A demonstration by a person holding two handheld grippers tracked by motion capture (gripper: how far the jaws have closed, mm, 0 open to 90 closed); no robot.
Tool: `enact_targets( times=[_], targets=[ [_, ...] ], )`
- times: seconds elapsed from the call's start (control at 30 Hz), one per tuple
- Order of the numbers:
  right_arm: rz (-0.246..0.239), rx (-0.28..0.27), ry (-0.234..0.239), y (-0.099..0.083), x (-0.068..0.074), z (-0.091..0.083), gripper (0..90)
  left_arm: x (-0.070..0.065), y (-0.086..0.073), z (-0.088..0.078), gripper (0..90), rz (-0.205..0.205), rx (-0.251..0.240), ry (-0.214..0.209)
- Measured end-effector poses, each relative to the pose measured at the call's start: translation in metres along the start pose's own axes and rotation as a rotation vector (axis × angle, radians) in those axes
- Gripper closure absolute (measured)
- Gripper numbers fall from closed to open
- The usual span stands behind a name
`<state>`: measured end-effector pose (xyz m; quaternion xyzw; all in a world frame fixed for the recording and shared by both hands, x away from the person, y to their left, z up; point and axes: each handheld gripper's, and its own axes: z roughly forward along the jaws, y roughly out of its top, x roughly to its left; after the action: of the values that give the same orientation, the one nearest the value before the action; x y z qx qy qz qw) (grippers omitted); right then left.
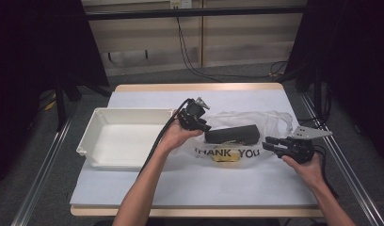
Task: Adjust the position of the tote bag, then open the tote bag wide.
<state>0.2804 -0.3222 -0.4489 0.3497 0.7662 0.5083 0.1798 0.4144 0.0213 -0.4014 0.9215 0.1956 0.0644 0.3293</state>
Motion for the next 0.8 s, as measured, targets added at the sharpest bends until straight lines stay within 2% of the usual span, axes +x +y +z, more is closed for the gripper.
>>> enact_targets(
  times=[0.03, 0.1, 0.13, 0.17, 0.23, 0.37, 0.47, 0.53, 0.6, 0.67, 0.8],
  targets=[
    [-0.003, -0.012, 0.0, 0.001, 0.002, -0.002, 65.9, -0.003, 0.001, -0.001, 65.5, 0.008, -0.005, 0.003],
    [0.001, -0.028, 0.009, 0.0, 0.009, -0.008, 62.7, -0.009, 0.002, -0.004, 63.7, 0.036, -0.021, -0.017],
    [-0.001, -0.033, 0.004, -0.001, 0.012, -0.011, 60.9, -0.012, 0.004, -0.005, 63.2, 0.068, -0.015, -0.022],
    [0.003, -0.038, 0.006, -0.002, 0.015, -0.014, 60.1, -0.013, 0.004, -0.005, 63.1, 0.082, -0.009, -0.023],
    [0.012, -0.048, 0.005, -0.005, 0.02, -0.018, 57.8, -0.016, 0.005, -0.004, 61.2, 0.09, 0.003, -0.029],
    [0.019, -0.047, 0.01, -0.011, 0.029, -0.027, 53.7, -0.018, 0.006, -0.002, 56.1, 0.138, 0.041, -0.049],
    [0.019, -0.043, 0.008, -0.016, 0.034, -0.03, 52.2, -0.015, 0.005, 0.001, 55.0, 0.127, 0.043, -0.057],
    [0.03, -0.04, 0.009, -0.02, 0.038, -0.032, 51.2, -0.013, 0.004, 0.005, 52.0, 0.133, 0.071, -0.061],
    [0.025, -0.027, 0.008, -0.023, 0.041, -0.034, 50.4, -0.012, 0.004, 0.007, 50.0, 0.134, 0.078, -0.062],
    [0.024, -0.026, 0.01, -0.026, 0.044, -0.036, 49.8, -0.012, 0.005, 0.009, 47.9, 0.147, 0.081, -0.08],
    [0.038, -0.022, 0.014, -0.03, 0.049, -0.041, 48.3, -0.015, 0.007, 0.015, 44.6, 0.168, 0.123, -0.082]
  ],
)
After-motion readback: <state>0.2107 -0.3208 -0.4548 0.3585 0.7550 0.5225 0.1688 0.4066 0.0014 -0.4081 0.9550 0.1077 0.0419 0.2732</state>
